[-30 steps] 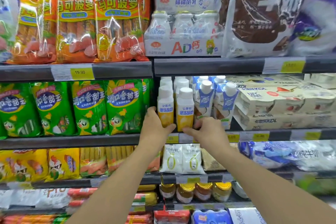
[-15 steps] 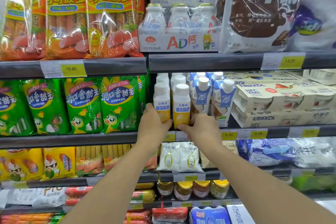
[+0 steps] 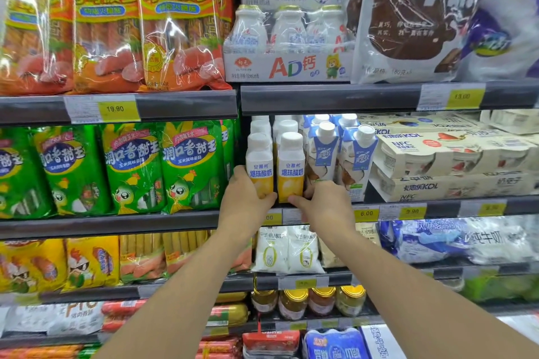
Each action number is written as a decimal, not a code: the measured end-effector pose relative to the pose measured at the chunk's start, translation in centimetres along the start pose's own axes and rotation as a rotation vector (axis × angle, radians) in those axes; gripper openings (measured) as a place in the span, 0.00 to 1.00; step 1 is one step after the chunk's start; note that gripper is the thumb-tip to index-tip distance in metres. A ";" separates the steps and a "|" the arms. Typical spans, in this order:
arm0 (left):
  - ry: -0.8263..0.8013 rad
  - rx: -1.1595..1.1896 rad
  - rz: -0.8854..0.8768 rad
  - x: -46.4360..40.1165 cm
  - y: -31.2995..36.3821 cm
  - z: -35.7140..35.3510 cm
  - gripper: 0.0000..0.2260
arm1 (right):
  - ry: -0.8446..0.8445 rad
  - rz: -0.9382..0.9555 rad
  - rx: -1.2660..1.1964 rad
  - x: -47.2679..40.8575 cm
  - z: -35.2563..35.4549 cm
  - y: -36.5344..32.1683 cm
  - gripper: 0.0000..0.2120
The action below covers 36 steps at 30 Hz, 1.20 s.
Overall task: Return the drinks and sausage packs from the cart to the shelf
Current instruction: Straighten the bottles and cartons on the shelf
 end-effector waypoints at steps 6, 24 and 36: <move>0.000 0.004 0.002 0.2 -0.1 0.1 0.24 | 0.013 -0.021 -0.020 -0.1 -0.4 0.1 0.17; 0.245 -0.132 -0.368 5.4 2.9 3.1 0.23 | 0.155 -0.089 -0.261 1.6 8.3 5.2 0.17; 0.161 -0.162 -0.368 1.7 11.2 0.2 0.31 | 0.041 -0.040 -0.109 -0.7 8.8 5.5 0.13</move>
Point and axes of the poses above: each hand's wrist, its own x-axis away from the middle knuckle, its own z-axis out of the back of the hand, y = z × x, the point moved 2 cm from there along -x, towards the middle knuckle, and after that the axes turned 11 degrees about -x, right-handed, at the moved point
